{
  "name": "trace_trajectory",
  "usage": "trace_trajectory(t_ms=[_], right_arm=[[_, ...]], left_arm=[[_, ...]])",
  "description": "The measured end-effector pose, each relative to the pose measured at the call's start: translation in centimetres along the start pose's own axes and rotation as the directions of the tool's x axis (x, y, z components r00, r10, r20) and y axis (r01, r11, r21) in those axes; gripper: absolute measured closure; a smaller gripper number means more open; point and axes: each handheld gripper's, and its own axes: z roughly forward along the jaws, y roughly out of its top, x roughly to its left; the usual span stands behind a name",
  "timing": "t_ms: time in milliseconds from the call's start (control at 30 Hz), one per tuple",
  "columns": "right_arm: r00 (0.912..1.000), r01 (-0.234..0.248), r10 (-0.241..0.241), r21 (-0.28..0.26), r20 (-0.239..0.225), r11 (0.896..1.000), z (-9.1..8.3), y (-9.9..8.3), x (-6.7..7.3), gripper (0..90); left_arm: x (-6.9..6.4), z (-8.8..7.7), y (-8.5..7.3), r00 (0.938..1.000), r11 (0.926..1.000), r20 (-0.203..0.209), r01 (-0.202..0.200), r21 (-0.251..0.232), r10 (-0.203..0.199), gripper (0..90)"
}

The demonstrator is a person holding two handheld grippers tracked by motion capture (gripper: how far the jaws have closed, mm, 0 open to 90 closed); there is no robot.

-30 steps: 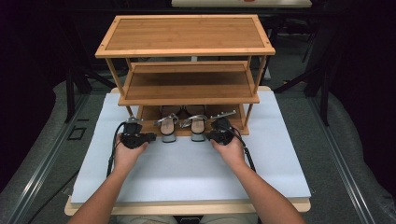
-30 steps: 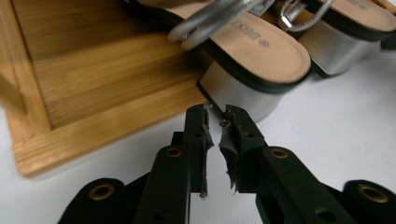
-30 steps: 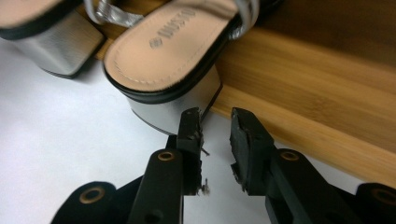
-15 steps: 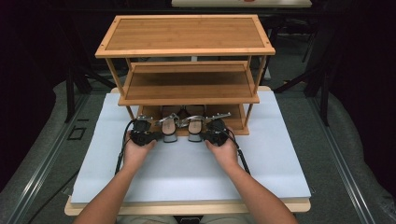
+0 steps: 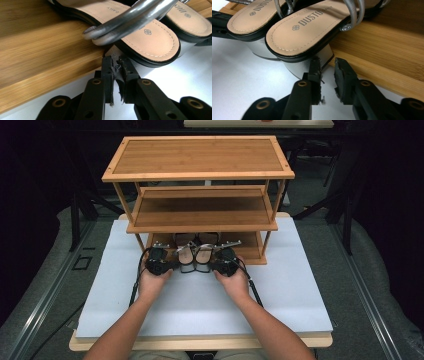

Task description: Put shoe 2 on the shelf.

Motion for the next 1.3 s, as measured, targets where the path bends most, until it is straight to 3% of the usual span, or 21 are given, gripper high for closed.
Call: trace_trajectory(t_ms=[67,200,533,733,967,1300], right_arm=[[0.9997,0.000,0.000,-0.002,0.023,1.000,0.0,0.0,0.1,75.9],[1.0000,-0.007,0.007,0.002,0.000,1.000,0.0,0.0,-0.1,73.8],[0.9999,0.010,-0.010,0.011,0.014,1.000,-0.8,-0.3,-0.9,67.3],[0.9999,0.014,-0.014,0.040,0.000,0.999,-2.1,-0.2,-1.7,63.3],[0.9993,0.025,-0.024,0.039,-0.030,0.999,-4.3,-0.3,-1.9,54.1],[0.9988,0.041,-0.040,0.039,-0.028,0.998,-5.7,-0.4,-1.9,41.1]], left_arm=[[0.1,0.0,0.0,1.0000,1.0000,0.005,0.005,0.000,-0.005,84.7],[0.1,0.0,0.0,1.0000,1.0000,0.007,0.006,0.001,-0.006,84.2],[0.7,-0.8,-0.1,0.9998,0.9998,0.018,-0.006,0.017,0.006,81.0],[0.8,-2.8,-0.2,0.9995,0.9998,0.027,-0.019,0.008,0.019,78.8],[0.9,-5.3,-0.2,0.9986,0.9993,0.041,-0.033,-0.015,0.033,74.3],[1.6,-7.4,-0.7,0.9974,0.9992,0.071,-0.007,-0.038,0.010,50.4]])
